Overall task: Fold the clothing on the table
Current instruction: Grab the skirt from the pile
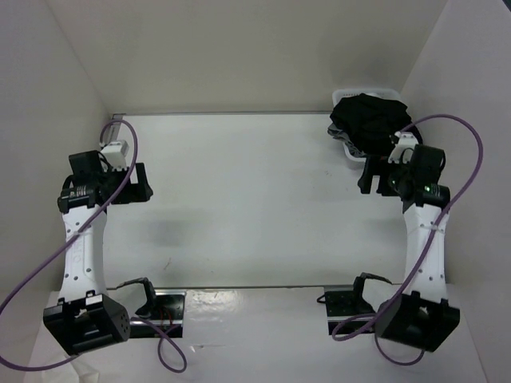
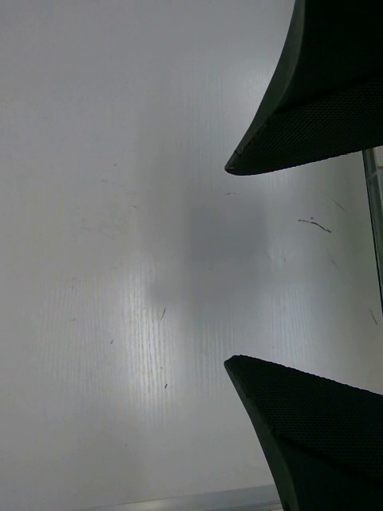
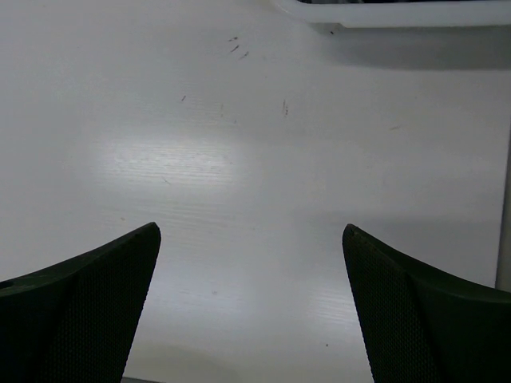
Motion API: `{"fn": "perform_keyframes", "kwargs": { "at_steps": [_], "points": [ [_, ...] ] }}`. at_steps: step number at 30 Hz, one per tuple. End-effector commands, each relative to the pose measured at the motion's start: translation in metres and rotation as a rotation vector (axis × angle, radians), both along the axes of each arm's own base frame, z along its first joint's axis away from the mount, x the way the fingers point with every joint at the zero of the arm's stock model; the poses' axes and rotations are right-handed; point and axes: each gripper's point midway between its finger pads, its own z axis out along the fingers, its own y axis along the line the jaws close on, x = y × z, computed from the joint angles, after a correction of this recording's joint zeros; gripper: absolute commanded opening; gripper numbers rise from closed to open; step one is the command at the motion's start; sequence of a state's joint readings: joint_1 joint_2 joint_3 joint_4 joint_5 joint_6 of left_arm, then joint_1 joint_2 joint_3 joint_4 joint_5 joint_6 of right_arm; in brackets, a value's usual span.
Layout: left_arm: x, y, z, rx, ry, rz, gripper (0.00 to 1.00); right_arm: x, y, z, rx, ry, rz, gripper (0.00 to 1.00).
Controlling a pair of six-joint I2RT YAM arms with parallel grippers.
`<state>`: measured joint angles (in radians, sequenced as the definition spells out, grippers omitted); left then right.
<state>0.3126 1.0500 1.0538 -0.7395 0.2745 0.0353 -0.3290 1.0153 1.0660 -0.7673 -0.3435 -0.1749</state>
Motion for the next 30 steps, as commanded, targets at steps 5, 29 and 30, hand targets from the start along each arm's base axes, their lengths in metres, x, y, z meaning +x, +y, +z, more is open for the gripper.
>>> {"fn": "perform_keyframes", "kwargs": {
  "at_steps": [5,29,30],
  "points": [
    [0.002,0.001,0.008,0.014,-0.017,-0.024,1.00,0.053,-0.005,0.003,-0.115,0.023,0.003,0.99],
    [-0.004,0.006,0.015,0.053,-0.027,-0.003,1.00,0.201,-0.044,0.004,-0.178,-0.012,-0.054,0.99],
    [-0.005,0.006,0.017,0.056,-0.036,-0.003,1.00,0.206,-0.047,0.008,-0.173,-0.023,-0.055,0.99]
  ]
}}
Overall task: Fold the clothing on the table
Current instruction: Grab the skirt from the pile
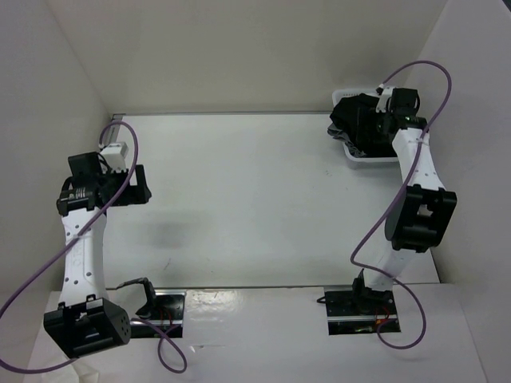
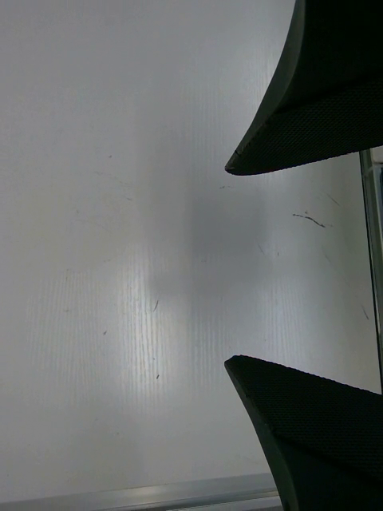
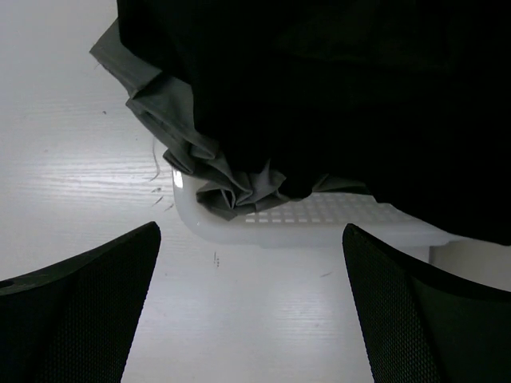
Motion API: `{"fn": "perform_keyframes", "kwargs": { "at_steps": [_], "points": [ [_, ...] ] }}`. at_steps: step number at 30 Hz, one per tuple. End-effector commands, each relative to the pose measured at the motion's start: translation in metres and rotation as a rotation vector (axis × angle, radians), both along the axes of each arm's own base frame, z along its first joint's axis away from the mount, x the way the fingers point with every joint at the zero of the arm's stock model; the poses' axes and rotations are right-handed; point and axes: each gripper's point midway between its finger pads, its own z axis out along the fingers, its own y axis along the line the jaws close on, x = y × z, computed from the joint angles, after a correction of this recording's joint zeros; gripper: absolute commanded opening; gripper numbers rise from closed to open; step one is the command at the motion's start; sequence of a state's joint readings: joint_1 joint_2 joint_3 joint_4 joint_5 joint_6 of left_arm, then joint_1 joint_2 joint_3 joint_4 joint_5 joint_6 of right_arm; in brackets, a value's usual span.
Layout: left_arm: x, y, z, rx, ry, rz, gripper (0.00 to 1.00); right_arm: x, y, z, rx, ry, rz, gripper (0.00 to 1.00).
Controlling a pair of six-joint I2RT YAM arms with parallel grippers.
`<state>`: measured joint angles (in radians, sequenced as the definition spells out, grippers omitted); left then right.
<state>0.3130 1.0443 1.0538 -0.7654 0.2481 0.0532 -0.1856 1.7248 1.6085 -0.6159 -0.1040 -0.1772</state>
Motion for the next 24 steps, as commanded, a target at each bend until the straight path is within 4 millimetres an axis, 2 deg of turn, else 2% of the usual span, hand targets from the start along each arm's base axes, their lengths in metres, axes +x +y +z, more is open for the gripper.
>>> {"fn": "perform_keyframes", "kwargs": {
  "at_steps": [1,2,4,5,9,10,11,13,15,18,20,21,23,24],
  "points": [
    [0.001,0.002,0.020,0.032,-0.060,-0.010,1.00,0.029,-0.009,0.011,-0.005,-0.064,0.004,0.99],
    [0.001,0.004,0.020,0.038,-0.058,-0.004,1.00,0.035,-0.012,0.015,0.008,-0.078,0.000,0.99],
    [0.000,0.004,0.022,0.041,-0.066,-0.004,1.00,0.043,-0.010,0.000,0.028,-0.048,0.016,0.99],
    [0.000,0.004,0.022,0.041,-0.066,-0.004,1.00,0.048,-0.011,0.002,0.026,-0.057,0.016,0.99],
    [-0.001,0.006,0.025,0.044,-0.075,0.005,1.00,0.060,-0.008,-0.011,0.052,-0.029,0.037,0.99],
    [-0.001,0.006,0.025,0.044,-0.075,0.006,1.00,0.066,-0.007,-0.006,0.058,-0.046,0.048,0.99],
    [-0.002,0.008,0.025,0.044,-0.075,0.015,1.00,0.068,-0.007,-0.017,0.064,-0.021,0.047,0.99],
    [-0.002,0.009,0.025,0.051,-0.075,0.009,1.00,0.075,-0.007,-0.014,0.068,-0.031,0.056,0.99],
    [-0.002,0.011,0.025,0.051,-0.075,0.018,1.00,0.080,-0.004,-0.022,0.087,-0.014,0.071,0.99],
    [-0.003,0.012,0.025,0.046,-0.077,0.020,1.00,0.088,0.005,-0.029,0.089,-0.004,0.090,0.99],
    [-0.002,0.010,0.025,0.040,-0.079,0.014,1.00,0.091,0.019,-0.030,0.075,0.002,0.118,0.99],
    [-0.001,0.011,0.023,0.036,-0.069,0.014,1.00,0.095,0.016,-0.039,0.071,0.015,0.110,0.99],
    [-0.002,0.013,0.023,0.036,-0.069,0.023,1.00,0.097,0.030,-0.041,0.058,0.025,0.137,0.97],
    [-0.002,0.013,0.023,0.036,-0.069,0.023,1.00,0.099,0.030,-0.046,0.060,0.032,0.137,0.95]
  ]
}}
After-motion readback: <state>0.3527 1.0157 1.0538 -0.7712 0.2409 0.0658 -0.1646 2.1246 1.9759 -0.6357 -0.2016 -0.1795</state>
